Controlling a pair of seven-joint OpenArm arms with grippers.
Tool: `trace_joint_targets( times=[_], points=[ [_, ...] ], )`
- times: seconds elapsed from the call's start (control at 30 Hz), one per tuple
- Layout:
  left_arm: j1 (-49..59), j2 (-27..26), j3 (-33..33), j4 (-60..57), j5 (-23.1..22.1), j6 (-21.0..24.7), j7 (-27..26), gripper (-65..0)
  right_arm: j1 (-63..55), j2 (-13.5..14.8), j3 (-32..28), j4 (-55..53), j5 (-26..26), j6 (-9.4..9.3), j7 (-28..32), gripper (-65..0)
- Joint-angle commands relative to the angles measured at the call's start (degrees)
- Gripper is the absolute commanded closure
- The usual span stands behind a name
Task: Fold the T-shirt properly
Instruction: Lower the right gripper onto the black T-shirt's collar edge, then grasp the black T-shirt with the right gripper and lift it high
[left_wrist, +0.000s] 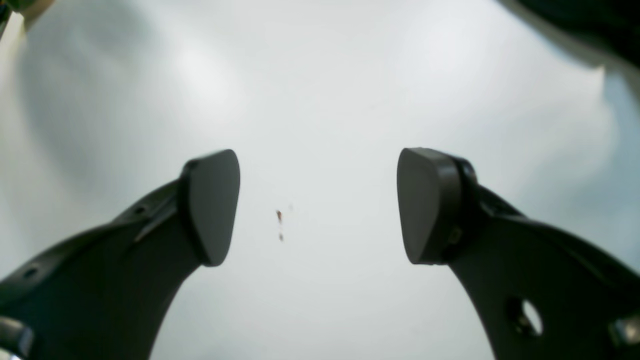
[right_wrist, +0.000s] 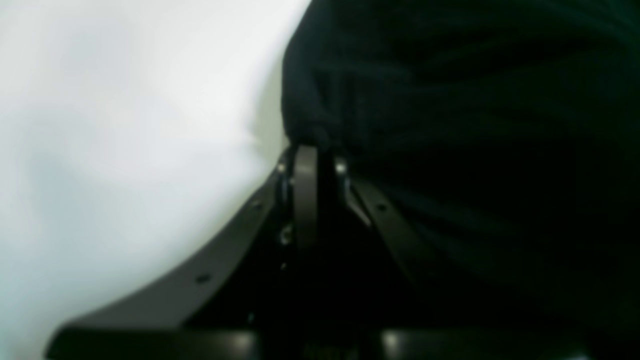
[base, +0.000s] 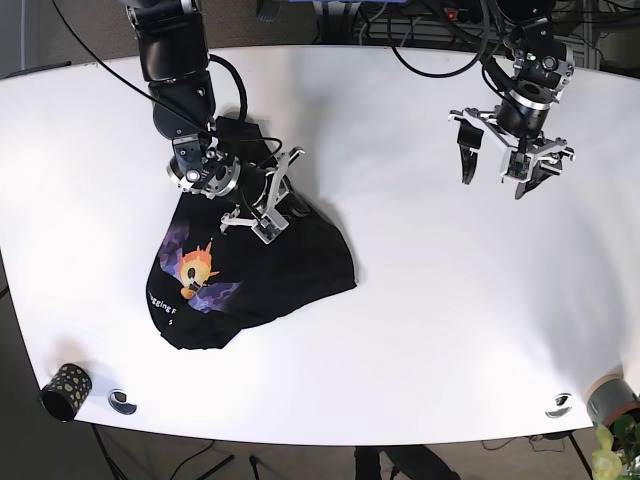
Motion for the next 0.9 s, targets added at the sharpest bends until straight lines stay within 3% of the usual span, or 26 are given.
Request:
trace_joint_targets(
  times=[0.0, 0.13, 0.33, 0.6, 0.87],
  points=[
    [-0.5, -0.3, -0.2, 0.9, -0.7, 0.0, -0.3, -45.8, 1.0, -0.1, 0.1, 6.7, -2.3, 0.38, -2.1, 0.0],
    [-1.1, -0.3, -0.1, 1.0, -0.8, 0.0, 3.0, -45.8, -0.3, -1.3, 0.1, 18.7, -4.5, 0.38, -8.2, 0.0],
    [-1.8, 0.0, 0.3, 1.0, -0.8, 0.0, 3.2, -45.8, 4.0, -1.6, 0.1, 32.2, -4.6, 0.38, -17.6, 0.0],
    [-2.6, 0.1, 3.9, 1.1, -0.8, -0.2, 3.2, -45.8, 19.4, -1.6, 0.3, 37.0, -4.0, 0.38, -29.4, 0.0],
    [-2.3, 0.1, 9.8, 1.4, -0.8, -0.3, 3.2, -45.8, 35.6, -1.6, 0.3, 36.8, -3.9, 0.38, -36.3, 0.0]
  ],
)
